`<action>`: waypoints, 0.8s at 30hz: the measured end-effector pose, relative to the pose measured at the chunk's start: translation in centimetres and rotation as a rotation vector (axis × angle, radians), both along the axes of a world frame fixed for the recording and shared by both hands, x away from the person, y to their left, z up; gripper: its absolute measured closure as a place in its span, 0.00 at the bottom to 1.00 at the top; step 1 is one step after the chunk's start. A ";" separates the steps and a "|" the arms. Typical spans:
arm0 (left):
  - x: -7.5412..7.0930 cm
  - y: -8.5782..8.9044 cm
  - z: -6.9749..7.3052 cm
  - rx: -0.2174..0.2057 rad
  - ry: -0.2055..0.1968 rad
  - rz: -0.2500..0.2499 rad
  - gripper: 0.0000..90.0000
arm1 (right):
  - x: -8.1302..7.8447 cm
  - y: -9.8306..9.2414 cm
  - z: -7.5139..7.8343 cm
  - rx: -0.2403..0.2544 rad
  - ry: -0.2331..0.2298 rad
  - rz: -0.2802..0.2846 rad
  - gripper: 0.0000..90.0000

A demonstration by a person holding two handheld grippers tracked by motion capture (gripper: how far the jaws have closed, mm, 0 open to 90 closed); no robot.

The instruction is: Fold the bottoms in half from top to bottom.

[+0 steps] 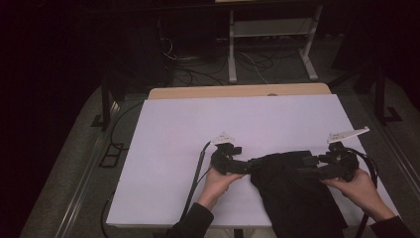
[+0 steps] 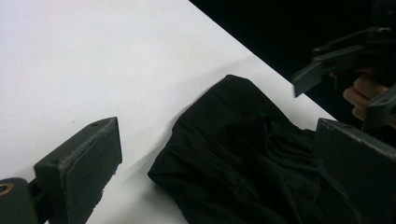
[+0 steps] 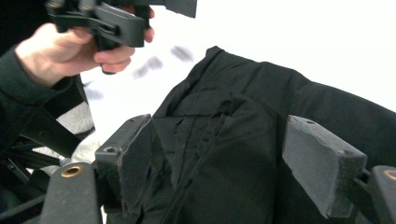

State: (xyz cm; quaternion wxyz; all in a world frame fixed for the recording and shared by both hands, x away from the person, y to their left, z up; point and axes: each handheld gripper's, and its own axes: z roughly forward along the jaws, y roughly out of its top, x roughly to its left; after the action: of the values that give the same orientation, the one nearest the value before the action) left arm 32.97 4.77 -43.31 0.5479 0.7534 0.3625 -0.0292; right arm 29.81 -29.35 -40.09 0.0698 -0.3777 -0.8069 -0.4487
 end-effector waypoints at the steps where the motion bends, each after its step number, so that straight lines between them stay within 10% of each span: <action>1: 0.0 0.1 0.0 -0.002 0.001 0.003 0.02 | 0.3 0.3 -0.2 -0.009 0.009 0.003 0.27; 17: 0.1 -0.1 -0.2 -0.002 0.008 0.005 0.02 | 1.9 3.3 -2.7 -0.120 0.074 0.046 0.41; 24: 0.1 0.0 -0.2 -0.004 0.008 0.009 0.02 | 1.8 4.0 -3.5 -0.194 0.078 0.051 0.67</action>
State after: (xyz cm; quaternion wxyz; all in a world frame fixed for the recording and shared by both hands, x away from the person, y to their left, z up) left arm 33.05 4.72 -43.53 0.5482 0.7505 0.3678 -0.0307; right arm 31.61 -25.34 -43.59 0.0756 -0.3792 -0.8525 -0.3517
